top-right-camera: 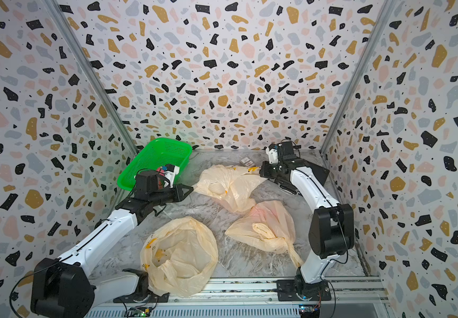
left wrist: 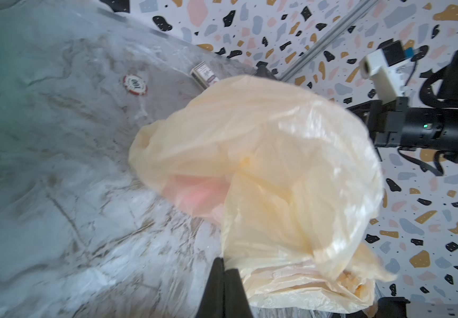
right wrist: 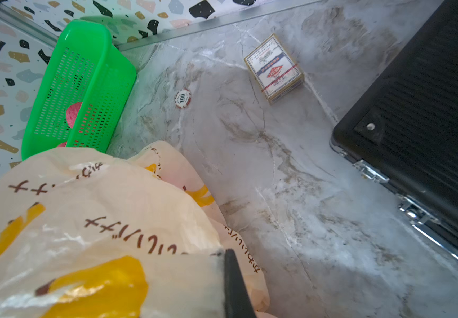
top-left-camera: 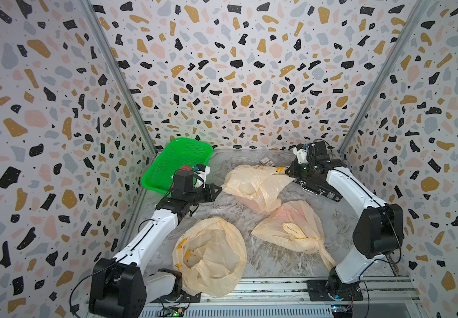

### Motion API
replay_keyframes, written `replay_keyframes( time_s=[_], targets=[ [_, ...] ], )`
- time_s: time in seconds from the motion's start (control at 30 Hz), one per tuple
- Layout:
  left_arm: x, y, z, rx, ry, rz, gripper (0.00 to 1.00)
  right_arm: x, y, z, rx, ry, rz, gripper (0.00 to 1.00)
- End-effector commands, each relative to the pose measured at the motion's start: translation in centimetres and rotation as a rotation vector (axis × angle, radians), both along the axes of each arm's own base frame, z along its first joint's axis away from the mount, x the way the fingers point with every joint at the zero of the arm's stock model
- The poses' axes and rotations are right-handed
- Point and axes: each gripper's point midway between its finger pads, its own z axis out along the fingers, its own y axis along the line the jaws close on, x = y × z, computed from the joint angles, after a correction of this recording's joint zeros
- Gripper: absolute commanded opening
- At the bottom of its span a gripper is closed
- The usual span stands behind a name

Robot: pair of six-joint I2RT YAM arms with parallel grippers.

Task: Untie the knot of a plastic bag & take out the apple
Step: Move the plastic bag to the center of the board.

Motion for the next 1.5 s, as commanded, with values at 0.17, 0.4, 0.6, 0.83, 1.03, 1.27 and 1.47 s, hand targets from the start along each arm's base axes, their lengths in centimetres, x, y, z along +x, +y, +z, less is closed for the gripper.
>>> replay_keyframes(
  time_s=[0.17,0.4,0.6,0.83,1.03,1.27,1.47],
  targets=[
    [-0.4,3.8,-3.9,0.108,0.094,0.139,0.00,0.1,-1.1,-1.2,-0.048,-0.039,-0.073,0.00],
    [1.0,4.9,-5.5,0.076,0.100,0.237,0.00,0.8,-2.5,-4.2,-0.039,0.010,-0.149,0.00],
    [1.9,3.2,-2.7,-0.038,-0.045,0.169,0.00,1.2,-1.1,-5.9,0.008,0.079,-0.102,0.00],
    [-0.2,2.6,4.3,-0.008,-0.261,0.082,0.75,0.7,0.5,-4.2,0.048,0.057,-0.032,0.00],
    [-2.5,3.2,8.8,0.058,-0.400,0.064,0.99,-0.2,2.1,-3.3,0.036,0.042,0.037,0.00],
    [-3.6,-2.7,9.1,0.345,-0.439,-0.222,0.99,-1.2,3.3,-2.1,0.048,0.023,0.097,0.00],
    [-1.3,-6.4,7.1,0.464,-0.455,-0.340,0.99,-2.7,4.3,-1.7,0.035,0.015,0.156,0.00]
  ],
)
